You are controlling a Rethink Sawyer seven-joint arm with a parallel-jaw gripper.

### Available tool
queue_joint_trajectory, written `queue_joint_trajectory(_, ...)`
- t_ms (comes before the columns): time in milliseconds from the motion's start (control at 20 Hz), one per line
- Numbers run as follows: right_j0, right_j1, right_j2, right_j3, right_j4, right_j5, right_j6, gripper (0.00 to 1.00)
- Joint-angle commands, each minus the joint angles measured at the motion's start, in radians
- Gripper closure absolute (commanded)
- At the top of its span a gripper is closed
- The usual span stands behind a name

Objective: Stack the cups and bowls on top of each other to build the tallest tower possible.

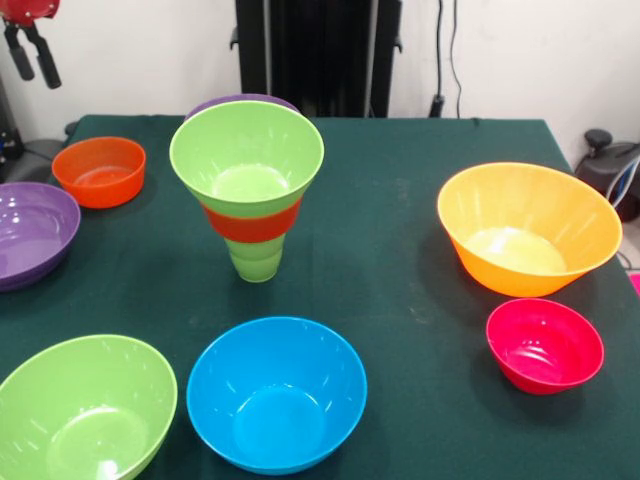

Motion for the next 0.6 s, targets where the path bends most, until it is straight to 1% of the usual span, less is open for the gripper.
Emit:
queue_joint_trajectory(50, 0.041, 0.041, 0.044, 0.025, -0.064, -0.020, -0.154, 0.00)
queue_joint_trajectory(200, 0.044, 0.030, 0.059, 0.024, -0.055, -0.022, -0.154, 0.00)
queue_joint_trajectory(400, 0.081, 0.003, 0.063, 0.038, -0.026, -0.040, -0.086, 0.00)
queue_joint_trajectory(450, 0.095, -0.004, 0.065, 0.032, -0.018, -0.041, -0.070, 0.00)
queue_joint_trajectory(500, 0.116, -0.011, 0.068, -0.001, -0.007, -0.015, -0.065, 0.00)
queue_joint_trajectory(600, 0.144, -0.029, 0.068, -0.035, 0.014, 0.022, -0.052, 0.00)
